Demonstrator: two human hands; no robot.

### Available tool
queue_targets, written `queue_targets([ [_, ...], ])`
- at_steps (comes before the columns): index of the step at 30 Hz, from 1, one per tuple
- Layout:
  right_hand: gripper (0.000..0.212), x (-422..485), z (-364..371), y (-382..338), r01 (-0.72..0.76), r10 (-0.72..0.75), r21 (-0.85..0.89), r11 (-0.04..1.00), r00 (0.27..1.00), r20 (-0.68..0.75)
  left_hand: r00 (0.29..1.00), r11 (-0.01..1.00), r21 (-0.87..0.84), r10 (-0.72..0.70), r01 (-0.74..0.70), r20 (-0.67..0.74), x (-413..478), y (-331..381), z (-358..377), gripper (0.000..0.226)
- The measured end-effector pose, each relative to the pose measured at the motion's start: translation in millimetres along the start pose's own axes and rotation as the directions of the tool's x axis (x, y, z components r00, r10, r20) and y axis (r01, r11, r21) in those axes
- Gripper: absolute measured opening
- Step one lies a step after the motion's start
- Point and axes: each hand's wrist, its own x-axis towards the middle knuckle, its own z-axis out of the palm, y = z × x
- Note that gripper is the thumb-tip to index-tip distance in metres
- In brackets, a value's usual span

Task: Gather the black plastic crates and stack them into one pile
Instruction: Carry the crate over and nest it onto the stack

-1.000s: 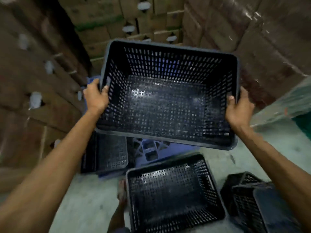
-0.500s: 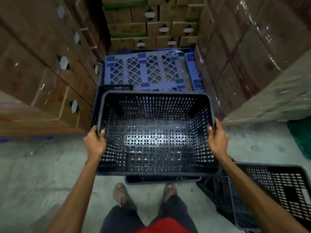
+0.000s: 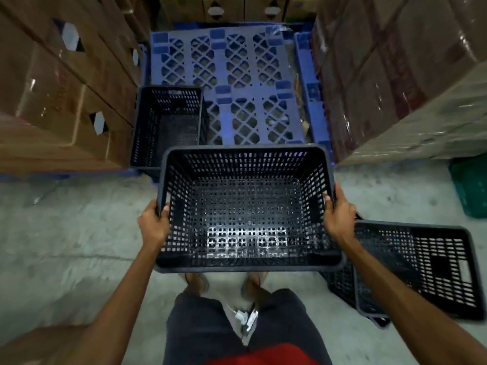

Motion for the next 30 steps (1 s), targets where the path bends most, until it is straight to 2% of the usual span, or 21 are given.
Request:
queue_targets([
  [10,0.049,28.2,12.0,10.5,-0.01,0.008,-0.032,0.999,0.998,-0.057,0.999,0.999,-0.022,0.033,-0.032,0.031,15.4,-0.4,30.5,0.022],
  [16,0.049,33.0,6.4,19.8,0.022,-0.023,-0.031,0.999,1.0,-0.02,0.995,0.995,0.025,0.096,-0.097,0.025,11.3,2.9,39.0,0.022],
  [25,0.049,33.0,18.2,15.5,0.028,-0.029,-0.046,0.999,0.999,-0.017,0.999,0.999,0.011,0.053,-0.053,-0.001,19.8,-2.0,32.9,0.022],
  [30,0.051,36.5,17.5,24.0,0.037,-0.036,-0.04,0.999,0.999,0.007,0.993,0.992,0.037,0.118,-0.117,-0.028,9.0,-5.9,40.4,0.024],
])
